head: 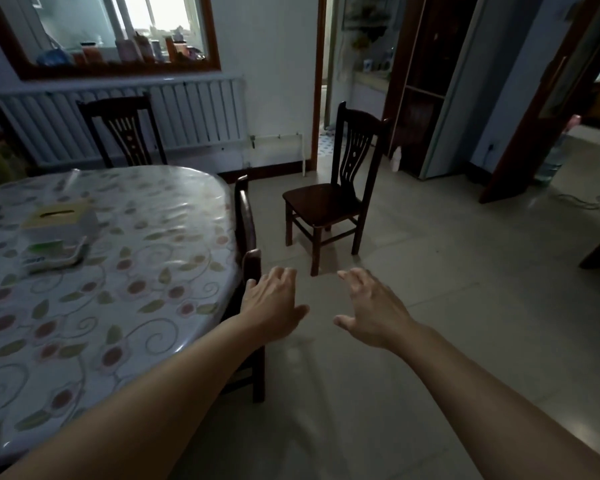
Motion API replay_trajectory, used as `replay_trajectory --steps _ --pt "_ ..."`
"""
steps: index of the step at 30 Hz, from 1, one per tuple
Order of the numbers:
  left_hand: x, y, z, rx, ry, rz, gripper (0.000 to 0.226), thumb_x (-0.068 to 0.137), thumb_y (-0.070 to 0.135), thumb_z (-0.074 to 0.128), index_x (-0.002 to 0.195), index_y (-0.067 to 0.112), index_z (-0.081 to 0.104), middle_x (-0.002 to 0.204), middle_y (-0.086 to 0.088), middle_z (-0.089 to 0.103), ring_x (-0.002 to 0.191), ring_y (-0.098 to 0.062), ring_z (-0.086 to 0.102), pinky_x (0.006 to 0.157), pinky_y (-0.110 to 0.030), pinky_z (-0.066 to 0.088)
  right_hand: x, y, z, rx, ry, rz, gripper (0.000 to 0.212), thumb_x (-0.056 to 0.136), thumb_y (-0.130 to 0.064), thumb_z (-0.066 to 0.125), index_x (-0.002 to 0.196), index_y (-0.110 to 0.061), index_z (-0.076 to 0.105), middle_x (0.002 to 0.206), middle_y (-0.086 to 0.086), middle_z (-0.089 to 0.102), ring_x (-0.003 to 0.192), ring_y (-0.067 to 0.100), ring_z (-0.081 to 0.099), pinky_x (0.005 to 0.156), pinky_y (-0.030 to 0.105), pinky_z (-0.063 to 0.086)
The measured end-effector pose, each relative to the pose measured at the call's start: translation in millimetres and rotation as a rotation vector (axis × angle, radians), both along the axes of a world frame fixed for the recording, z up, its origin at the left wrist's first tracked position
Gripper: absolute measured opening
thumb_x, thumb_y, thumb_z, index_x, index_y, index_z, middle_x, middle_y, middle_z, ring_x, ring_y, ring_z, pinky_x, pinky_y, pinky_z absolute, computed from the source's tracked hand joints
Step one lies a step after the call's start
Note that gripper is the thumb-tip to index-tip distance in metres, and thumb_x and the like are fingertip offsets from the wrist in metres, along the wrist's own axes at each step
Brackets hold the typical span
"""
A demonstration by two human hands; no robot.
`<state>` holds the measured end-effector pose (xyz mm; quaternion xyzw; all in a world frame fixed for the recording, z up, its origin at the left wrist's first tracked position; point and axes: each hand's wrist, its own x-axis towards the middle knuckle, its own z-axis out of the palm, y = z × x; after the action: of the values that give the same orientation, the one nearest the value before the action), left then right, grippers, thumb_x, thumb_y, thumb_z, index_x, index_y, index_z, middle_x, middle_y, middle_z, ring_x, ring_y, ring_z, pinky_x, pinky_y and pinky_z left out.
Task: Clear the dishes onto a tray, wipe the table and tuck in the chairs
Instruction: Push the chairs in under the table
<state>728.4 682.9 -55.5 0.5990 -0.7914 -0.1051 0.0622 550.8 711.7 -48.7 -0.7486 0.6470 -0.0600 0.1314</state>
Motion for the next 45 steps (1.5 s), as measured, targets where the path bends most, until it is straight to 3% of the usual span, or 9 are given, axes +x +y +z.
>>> replay_trajectory --steps 16,26,34,45 --pt "-218 -263 23 0.041 0.016 -0.043 0.067 0.087 0.042 0.057 0.141 0.015 0.028 0.144 -0.009 0.036 0.129 -0.029 0.039 0.107 -0.044 0.028 -208 -244 18 -0.048 0.01 -0.071 0.081 0.084 -0.042 0.064 0.147 -0.019 0.02 0.148 0.005 0.027 0.133 0.023 0.033 0.11 0.036 0.028" --pt "-379 -410 28 0.071 0.059 0.148 0.068 0.087 0.04 0.058 0.142 0.015 0.026 0.144 -0.009 0.035 0.13 -0.027 0.039 0.108 -0.044 0.027 -381 -422 25 -0.075 0.012 0.097 0.075 0.084 -0.038 0.064 0.145 -0.021 0.024 0.148 0.005 0.029 0.132 0.024 0.036 0.109 0.037 0.03" --pt "-436 -535 28 0.095 0.049 0.26 0.072 0.088 0.041 0.057 0.145 0.015 0.021 0.149 -0.009 0.03 0.133 -0.026 0.035 0.11 -0.045 0.026 -440 -566 24 -0.074 -0.037 0.234 0.075 0.083 -0.034 0.067 0.144 -0.02 0.026 0.143 0.002 0.035 0.126 0.023 0.041 0.102 0.034 0.035" --pt "-483 -762 23 0.097 0.029 0.343 0.074 0.088 0.045 0.054 0.145 0.013 0.02 0.149 -0.01 0.032 0.134 -0.027 0.035 0.109 -0.047 0.03 -500 -791 22 -0.101 0.002 0.314 0.074 0.082 -0.036 0.068 0.143 -0.022 0.027 0.147 0.0 0.033 0.133 0.021 0.035 0.106 0.035 0.03"
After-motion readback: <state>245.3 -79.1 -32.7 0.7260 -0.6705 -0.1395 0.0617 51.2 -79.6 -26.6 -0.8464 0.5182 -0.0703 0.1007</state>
